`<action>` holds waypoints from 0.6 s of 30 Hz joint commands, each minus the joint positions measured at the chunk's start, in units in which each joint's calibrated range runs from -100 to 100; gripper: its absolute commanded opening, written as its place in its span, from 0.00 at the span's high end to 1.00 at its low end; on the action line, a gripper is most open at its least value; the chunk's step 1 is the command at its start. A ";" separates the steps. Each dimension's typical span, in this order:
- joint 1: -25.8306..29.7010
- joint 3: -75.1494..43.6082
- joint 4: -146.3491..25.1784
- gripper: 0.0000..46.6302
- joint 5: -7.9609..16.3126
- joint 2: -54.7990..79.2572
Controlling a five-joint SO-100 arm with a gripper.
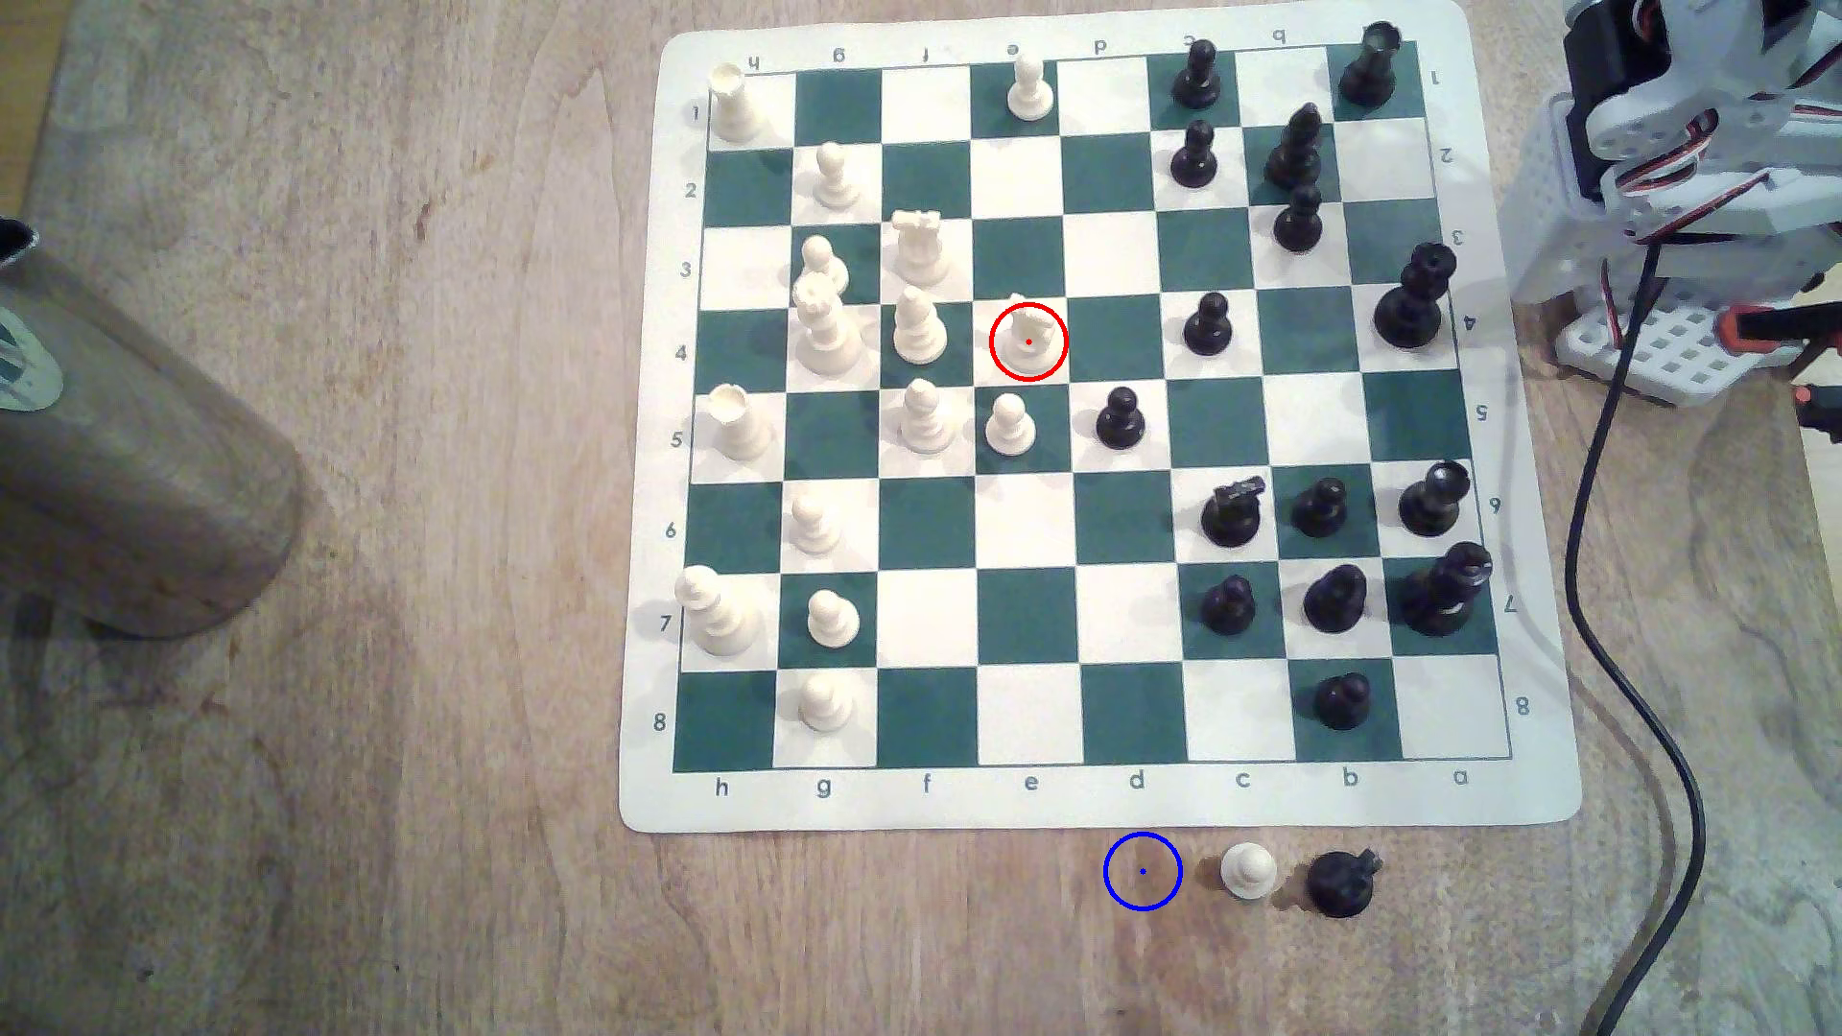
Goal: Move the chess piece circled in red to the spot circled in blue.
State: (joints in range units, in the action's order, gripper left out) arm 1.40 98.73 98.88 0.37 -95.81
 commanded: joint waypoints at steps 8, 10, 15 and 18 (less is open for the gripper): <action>-0.03 -8.07 -28.20 1.00 -0.24 0.06; -0.27 -11.61 -35.66 1.00 -0.24 0.06; -0.42 -19.13 -54.99 1.00 0.05 0.06; -0.03 -22.03 -65.88 1.00 0.15 0.06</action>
State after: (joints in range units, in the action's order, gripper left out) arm 1.40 84.18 49.08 0.12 -95.73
